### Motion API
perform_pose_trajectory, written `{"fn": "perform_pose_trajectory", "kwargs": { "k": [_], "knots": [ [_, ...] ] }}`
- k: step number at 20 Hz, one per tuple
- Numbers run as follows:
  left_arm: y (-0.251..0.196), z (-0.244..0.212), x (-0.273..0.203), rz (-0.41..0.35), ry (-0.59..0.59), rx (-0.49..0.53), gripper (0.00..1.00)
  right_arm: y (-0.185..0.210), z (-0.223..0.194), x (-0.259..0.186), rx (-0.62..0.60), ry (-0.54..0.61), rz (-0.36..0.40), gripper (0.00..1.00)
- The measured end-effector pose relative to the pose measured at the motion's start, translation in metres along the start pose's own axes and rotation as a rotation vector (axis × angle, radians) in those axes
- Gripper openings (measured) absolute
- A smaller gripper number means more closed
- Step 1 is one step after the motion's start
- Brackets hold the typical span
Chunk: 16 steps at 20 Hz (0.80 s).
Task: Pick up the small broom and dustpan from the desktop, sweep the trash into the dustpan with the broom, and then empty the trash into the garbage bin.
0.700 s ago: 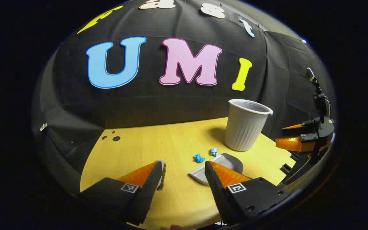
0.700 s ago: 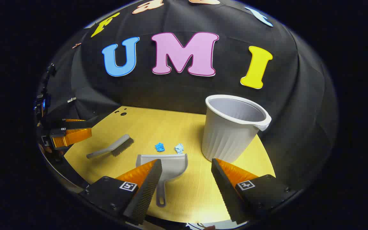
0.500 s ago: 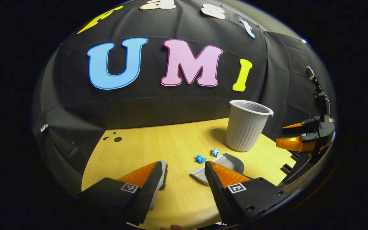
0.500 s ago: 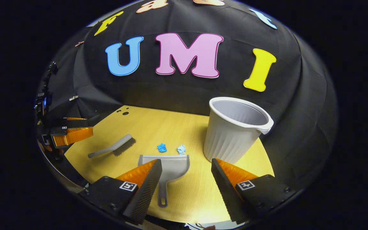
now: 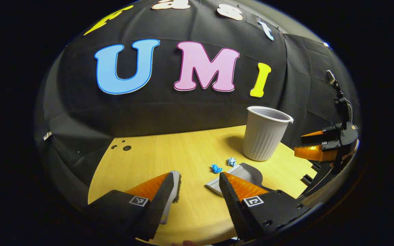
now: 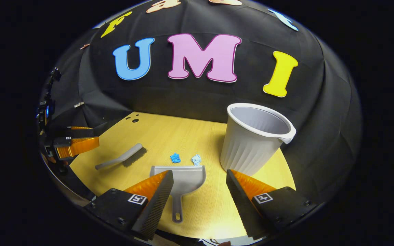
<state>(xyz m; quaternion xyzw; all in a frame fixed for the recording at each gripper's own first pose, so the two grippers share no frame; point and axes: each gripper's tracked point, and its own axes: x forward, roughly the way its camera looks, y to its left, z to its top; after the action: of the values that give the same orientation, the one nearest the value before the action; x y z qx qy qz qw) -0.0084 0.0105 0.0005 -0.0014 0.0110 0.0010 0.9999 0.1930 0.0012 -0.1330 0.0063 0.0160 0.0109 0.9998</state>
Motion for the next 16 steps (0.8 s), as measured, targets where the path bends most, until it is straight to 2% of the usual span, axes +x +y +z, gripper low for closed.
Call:
{"fn": "perform_pose_trajectory", "kwargs": {
  "k": [2, 3, 6, 10, 16],
  "knots": [
    [0.003, 0.000, 0.002, 0.002, 0.002, 0.003, 0.86, 0.012, 0.001, 0.020, 0.000, 0.032, 0.009, 0.97],
    [0.004, 0.000, 0.002, 0.003, 0.002, 0.004, 0.86, 0.022, -0.012, 0.051, -0.004, 0.079, 0.014, 0.97],
    [0.006, -0.006, 0.001, 0.005, 0.000, 0.003, 0.86, 0.011, -0.113, 0.154, -0.030, 0.285, 0.032, 0.97],
    [0.009, -0.017, -0.001, 0.010, 0.002, 0.004, 0.86, 0.040, -0.184, 0.228, -0.049, 0.509, 0.096, 0.97],
    [0.021, -0.030, -0.005, 0.029, -0.003, -0.027, 0.86, 0.061, -0.237, 0.233, -0.054, 0.732, 0.115, 0.97]
  ]
}}
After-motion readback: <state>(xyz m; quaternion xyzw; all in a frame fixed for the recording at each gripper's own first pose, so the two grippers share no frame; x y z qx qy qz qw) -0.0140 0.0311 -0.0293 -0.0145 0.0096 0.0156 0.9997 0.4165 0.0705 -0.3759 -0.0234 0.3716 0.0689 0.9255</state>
